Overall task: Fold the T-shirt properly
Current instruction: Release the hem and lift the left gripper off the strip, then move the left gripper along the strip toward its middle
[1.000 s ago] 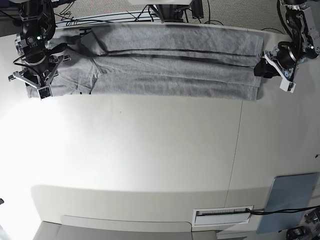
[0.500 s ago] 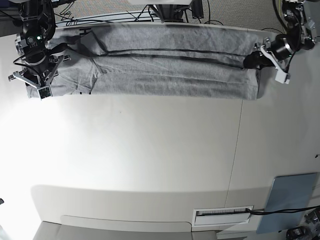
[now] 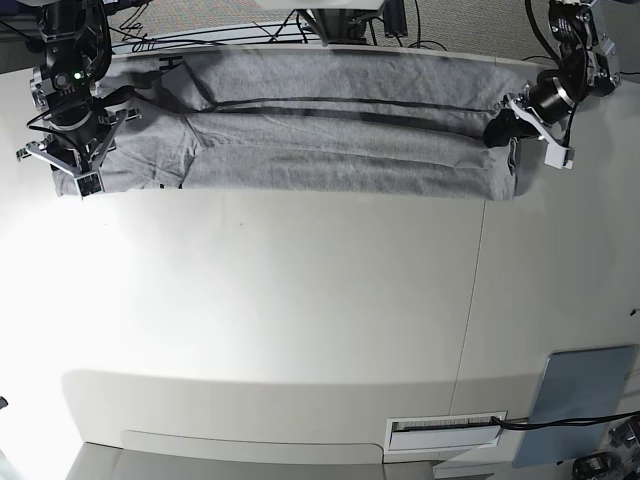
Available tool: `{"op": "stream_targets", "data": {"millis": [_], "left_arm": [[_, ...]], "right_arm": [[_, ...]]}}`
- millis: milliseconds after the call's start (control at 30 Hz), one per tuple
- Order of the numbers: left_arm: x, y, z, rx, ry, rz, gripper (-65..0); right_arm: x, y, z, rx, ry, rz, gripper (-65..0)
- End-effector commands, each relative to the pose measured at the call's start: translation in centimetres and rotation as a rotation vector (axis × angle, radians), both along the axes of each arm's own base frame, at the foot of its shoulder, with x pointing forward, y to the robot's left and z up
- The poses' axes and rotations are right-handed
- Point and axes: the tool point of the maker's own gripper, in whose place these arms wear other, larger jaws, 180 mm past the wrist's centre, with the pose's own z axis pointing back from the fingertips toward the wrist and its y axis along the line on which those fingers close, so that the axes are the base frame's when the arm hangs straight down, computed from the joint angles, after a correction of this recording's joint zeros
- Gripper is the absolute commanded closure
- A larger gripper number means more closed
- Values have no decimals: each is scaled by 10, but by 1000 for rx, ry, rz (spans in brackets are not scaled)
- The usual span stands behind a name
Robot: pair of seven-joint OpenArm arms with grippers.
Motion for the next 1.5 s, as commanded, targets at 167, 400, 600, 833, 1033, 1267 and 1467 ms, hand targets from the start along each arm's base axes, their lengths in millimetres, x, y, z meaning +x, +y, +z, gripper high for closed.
{"op": "stream_targets", "data": {"millis": [167,400,600,833,1033,1267,1467], "left_arm": [[5,28,5,121,-26,10,0],[17,69,41,215,-121,93,0],[20,45,64,217,-150,18,0],[24,-20,100,18,-227,-7,0],[11,-105,97,-116,-210,-161,0],[7,-189,84,-170,-171,-264,0],[7,-231,74,-97,-152,-311,0]], "right_arm": [[16,2,18,-12,-97,46,-173],[26,5,27,-1,-168,53,-173],[37,-7,44,-70,-236,21,-173],[41,-7,47,-71,-250,23,-173],[41,-7,48,-72,-252,22,-173],[41,-8,47,-72,-250,16,-173],[40,-15,52,-102,-270,-13,-173]]}}
